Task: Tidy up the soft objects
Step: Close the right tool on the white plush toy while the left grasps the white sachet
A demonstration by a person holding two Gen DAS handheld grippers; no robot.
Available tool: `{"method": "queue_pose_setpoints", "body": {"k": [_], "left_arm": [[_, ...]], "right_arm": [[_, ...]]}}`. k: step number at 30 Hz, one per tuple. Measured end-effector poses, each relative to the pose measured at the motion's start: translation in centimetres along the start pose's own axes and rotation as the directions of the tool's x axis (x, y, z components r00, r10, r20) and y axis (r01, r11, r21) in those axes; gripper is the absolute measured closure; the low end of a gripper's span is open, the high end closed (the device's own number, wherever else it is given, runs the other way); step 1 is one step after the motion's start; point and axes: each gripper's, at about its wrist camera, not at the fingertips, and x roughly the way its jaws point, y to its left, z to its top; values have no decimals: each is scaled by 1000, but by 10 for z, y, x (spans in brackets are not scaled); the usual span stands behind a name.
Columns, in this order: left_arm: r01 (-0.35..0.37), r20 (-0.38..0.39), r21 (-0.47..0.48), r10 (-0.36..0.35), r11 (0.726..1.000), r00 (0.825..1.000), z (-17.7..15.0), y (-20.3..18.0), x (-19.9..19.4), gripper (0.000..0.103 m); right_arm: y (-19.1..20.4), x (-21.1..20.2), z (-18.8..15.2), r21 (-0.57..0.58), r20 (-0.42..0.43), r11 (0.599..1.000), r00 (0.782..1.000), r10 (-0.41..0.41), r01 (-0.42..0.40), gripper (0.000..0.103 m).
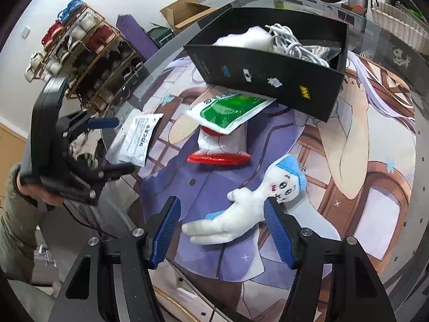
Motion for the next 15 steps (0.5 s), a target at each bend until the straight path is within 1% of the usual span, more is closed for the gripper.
{"method": "queue_pose_setpoints", "body": {"k": [2,3,5,7,9,11,13,15], "left_arm": [[40,-34,-32,-41,999,999,10,-1,12,6],[39,-34,-39,-40,998,999,14,-3,16,7],[39,-16,-16,-40,999,999,20,-13,18,7],[81,-2,22,-81,996,997,29,-28,21,9],[94,3,32,-94,995,996,35,-37,21,9],[37,25,46,-38,998,999,39,-42,20,9],[-54,50,80,51,995,997,36,-43,20,9],[-79,38,78,76,994,996,31,-40,23,8]], "right_arm": [[-1,3,1,-1,-6,1000,1000,-13,13,37],[-2,4,1,2,-10,1000,1000,-29,29,37],[-2,10,-1,9,-12,999,999,-47,47,37],[-3,10,-1,11,-12,998,998,-61,61,37],[-5,11,-2,8,-10,998,998,-70,70,37],[-10,9,-2,22,-7,998,998,-64,64,37],[-13,8,-3,35,-5,998,998,-59,60,37],[-16,6,-3,41,0,997,998,-68,68,37]]}}
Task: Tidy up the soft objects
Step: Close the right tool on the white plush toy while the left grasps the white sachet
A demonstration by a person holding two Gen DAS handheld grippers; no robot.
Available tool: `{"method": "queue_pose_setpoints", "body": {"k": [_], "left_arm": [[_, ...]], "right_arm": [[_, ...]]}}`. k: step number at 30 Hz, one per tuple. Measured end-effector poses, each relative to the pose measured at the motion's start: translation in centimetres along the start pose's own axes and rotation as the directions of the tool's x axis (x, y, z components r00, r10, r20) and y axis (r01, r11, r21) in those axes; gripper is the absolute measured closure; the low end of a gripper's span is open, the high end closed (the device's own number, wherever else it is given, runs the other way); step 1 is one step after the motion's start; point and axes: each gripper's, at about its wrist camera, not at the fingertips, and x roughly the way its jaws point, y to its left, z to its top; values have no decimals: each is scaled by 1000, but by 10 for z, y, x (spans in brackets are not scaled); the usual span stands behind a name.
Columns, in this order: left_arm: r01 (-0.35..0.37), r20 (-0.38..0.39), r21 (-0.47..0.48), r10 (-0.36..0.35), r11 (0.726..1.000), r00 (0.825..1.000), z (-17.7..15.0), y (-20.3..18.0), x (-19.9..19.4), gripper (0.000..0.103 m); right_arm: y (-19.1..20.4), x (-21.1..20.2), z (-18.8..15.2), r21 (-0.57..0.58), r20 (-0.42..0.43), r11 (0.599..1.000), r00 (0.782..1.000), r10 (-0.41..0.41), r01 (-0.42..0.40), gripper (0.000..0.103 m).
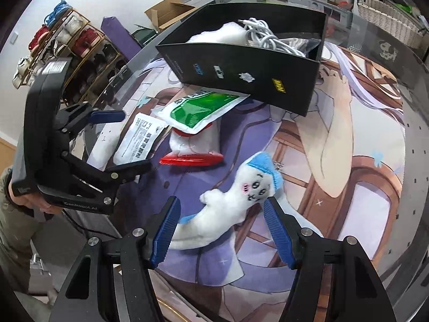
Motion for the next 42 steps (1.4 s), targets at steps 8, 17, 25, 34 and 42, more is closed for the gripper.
{"method": "queue_pose_setpoints", "body": {"k": [8,17,25,34,42], "left_arm": [[38,5,-14,-38,999,999,-2,11,5,9],[55,22,29,-56,998,998,8,-3,6,16],[69,56,20,-70,997,996,2,15,-7,69],[-12,25,-15,13,1000,1000,-5,8,-9,35],[47,8,-104,-47,993,999,-7,31,4,19]], "right_arm": [[5,13,0,-8,-3,1000,1000,-31,31,29],[12,15,-2,-68,3,995,997,-75,75,28],[15,18,-5,-109,18,979,985,-170,171,28],[16,18,-7,-143,40,969,980,-197,201,28],[27,26,-6,-180,47,958,975,-217,222,24]]}}
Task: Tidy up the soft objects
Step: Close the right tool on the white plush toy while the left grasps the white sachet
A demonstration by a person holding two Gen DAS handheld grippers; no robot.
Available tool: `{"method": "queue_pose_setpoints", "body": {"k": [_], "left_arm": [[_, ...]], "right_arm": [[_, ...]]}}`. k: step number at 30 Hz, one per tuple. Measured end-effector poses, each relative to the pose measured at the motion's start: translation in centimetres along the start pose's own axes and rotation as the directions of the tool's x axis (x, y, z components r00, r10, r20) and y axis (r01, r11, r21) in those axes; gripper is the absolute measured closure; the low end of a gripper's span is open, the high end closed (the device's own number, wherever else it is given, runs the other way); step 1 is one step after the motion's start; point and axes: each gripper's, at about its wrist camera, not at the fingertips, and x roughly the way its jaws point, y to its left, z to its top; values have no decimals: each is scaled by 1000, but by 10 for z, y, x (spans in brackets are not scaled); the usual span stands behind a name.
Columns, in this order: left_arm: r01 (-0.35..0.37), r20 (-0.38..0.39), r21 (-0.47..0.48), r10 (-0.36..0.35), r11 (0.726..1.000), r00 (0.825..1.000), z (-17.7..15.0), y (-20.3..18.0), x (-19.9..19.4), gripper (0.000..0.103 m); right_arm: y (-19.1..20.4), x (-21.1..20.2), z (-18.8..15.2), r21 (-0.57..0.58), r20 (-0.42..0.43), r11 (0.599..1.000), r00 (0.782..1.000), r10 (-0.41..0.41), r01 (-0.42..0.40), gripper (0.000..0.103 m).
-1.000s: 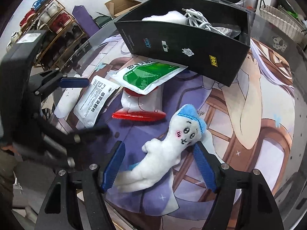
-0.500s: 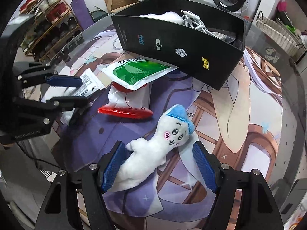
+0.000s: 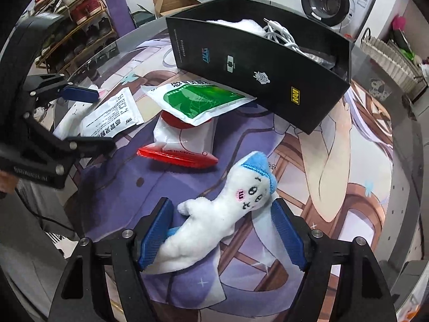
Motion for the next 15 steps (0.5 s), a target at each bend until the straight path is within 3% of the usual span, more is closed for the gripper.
{"method": "queue_pose_setpoints", "body": {"k": [4,5,9,12,14,15], "left_arm": [[26,29,62,-27,998,999,0,-12,-5,52],[35,31,71,-38,997,999,0,-15,-5,54],[55,37,108,-59,993,998,-3,-24,-10,57],[41,56,132,-48,990,997,-5,-28,-11,56],[17,50,113,-23,993,999,-4,-28,-10,43],[7,46,101,-12,995,999,-4,-28,-10,38]], "right_arm": [[-1,0,-2,0,8,1000,1000,4,-4,24],[-1,0,-2,-10,11,1000,1000,5,-5,26],[12,-4,-5,-117,40,993,999,22,-18,31],[10,-5,-3,-106,26,994,1000,-4,7,31],[3,-5,0,-66,11,998,1000,-5,6,30],[-2,-5,1,-34,-6,999,1000,11,-11,24]]}}
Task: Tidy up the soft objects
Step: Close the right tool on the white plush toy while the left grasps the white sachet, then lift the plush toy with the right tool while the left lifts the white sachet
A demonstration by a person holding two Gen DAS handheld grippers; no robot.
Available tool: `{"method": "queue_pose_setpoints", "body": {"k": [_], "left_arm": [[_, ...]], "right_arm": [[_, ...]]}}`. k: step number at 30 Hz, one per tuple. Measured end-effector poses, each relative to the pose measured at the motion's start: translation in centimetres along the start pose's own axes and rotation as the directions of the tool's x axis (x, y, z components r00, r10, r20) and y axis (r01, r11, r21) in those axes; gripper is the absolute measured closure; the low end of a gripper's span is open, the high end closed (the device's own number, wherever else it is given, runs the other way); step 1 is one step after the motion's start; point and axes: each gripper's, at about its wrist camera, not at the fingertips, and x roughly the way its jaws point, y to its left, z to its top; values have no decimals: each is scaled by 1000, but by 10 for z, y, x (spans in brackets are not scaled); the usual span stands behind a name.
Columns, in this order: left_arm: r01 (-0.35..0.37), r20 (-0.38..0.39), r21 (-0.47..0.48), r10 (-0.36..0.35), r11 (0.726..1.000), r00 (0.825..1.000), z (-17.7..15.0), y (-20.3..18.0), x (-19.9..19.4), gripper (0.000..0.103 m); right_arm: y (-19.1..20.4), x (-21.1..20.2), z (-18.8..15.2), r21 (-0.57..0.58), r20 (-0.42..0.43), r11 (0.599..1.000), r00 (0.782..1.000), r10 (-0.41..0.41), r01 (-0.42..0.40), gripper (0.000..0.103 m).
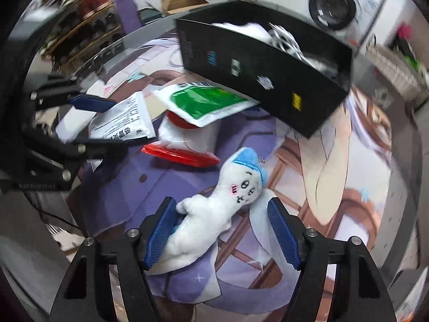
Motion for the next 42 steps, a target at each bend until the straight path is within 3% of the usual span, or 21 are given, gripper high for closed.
{"method": "queue_pose_setpoints", "body": {"k": [3,5,7,8,9,17,24,28,31,33,35,36,38,39,42], "left_arm": [[1,-2,-20,-1,1000,1000,-2,3,1,32],[15,11,-11,-15,1000,1000,-3,1,1,41],[28,25,20,-28,999,999,-2,-4,-2,56],[32,28,27,-33,999,999,-2,-5,-2,61],[31,32,32,-32,999,999,-2,-6,-2,63],[35,50,18,-36,999,998,-2,-2,-4,72],[13,125,41,-18,999,992,0,-4,-21,74],[-2,231,53,-11,999,973,3,-5,-43,75],[-9,361,66,-16,998,933,3,-7,-69,75],[-21,439,59,-7,998,899,2,-6,-84,75],[-31,521,55,-2,998,854,2,-7,-101,75],[-32,577,52,-4,998,817,-1,-7,-112,75],[-34,640,51,-7,998,768,-5,-7,-124,75],[-31,678,48,-10,998,735,-8,-7,-132,75],[-30,748,29,-2,999,663,-15,-2,-145,75]], "right_arm": [[-9,4,-2,58,-35,998,999,36,-34,20],[-5,5,-3,42,-30,999,999,20,-18,20],[1,5,-6,6,-6,1000,1000,-2,2,40],[3,3,-6,-7,16,1000,1000,8,-8,66],[7,0,-6,-34,39,999,999,16,-15,74],[7,-8,-9,-69,55,998,998,13,-9,76],[5,-20,-5,-60,105,998,994,8,-2,76],[5,-33,-3,-58,162,998,987,3,6,76],[5,-50,-1,-49,264,998,964,-19,33,76],[5,-70,0,-38,373,998,927,-31,49,76],[4,-87,-1,-15,463,999,886,-39,52,76],[3,-96,-1,-2,516,999,855,-39,47,75],[2,-113,-6,13,624,999,780,-43,44,75],[2,-121,-8,15,664,999,746,-44,45,75],[10,-145,-23,7,793,997,606,-52,75,75]]}}
